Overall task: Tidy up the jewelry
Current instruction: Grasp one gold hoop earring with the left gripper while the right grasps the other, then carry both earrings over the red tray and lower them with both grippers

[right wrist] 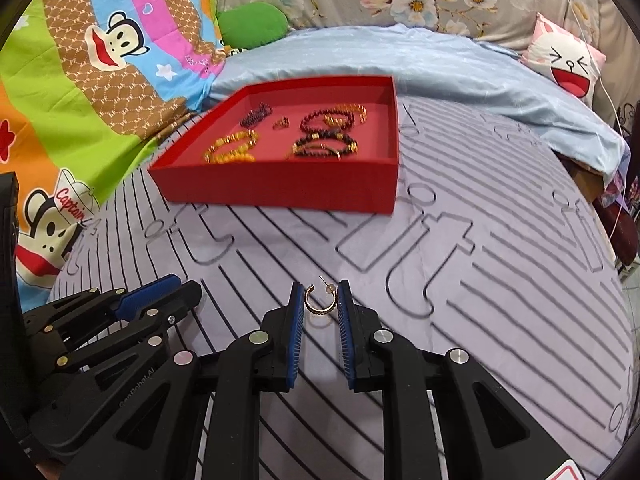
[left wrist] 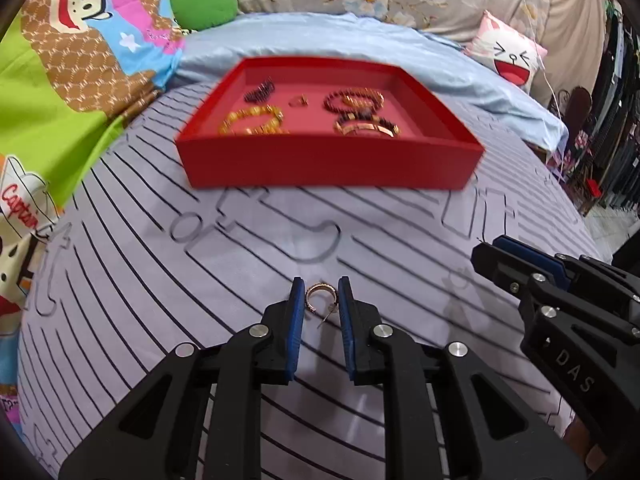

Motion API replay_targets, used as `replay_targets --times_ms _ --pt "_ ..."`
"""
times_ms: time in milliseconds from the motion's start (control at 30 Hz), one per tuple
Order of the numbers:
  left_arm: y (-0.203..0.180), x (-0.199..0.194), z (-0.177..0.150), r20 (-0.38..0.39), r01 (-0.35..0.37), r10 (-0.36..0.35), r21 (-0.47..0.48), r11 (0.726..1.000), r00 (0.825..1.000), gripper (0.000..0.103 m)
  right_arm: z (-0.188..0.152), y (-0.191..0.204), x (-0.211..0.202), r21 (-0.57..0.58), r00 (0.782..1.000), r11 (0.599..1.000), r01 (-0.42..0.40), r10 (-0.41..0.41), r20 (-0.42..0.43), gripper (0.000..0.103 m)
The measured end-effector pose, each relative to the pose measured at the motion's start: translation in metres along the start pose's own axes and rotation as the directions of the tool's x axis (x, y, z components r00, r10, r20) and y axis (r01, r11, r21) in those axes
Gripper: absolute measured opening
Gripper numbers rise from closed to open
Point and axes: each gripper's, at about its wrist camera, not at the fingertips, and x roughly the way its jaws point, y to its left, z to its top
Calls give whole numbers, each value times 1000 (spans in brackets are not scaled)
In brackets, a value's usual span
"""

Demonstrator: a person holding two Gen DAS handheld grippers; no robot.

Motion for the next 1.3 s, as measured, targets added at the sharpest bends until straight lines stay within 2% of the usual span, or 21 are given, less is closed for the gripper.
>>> replay_targets --times_ms 333,600,1000,1300 --pt "13 -10 45 63 -13 14 -18 1000 998 17 41 9 -4 -32 998 999 -18 20 64 16" --pt "19 -5 92 105 -20 21 -12 1000 994 17 88 10 4 -38 994 999 -35 39 103 16" --pt "18 41 158 110 -47 46 1 999 993 17 148 6 52 -29 995 999 -24 26 95 16" --pt "24 81 178 68 -54 54 -12 998 996 17 165 -8 95 13 999 999 -34 33 39 16"
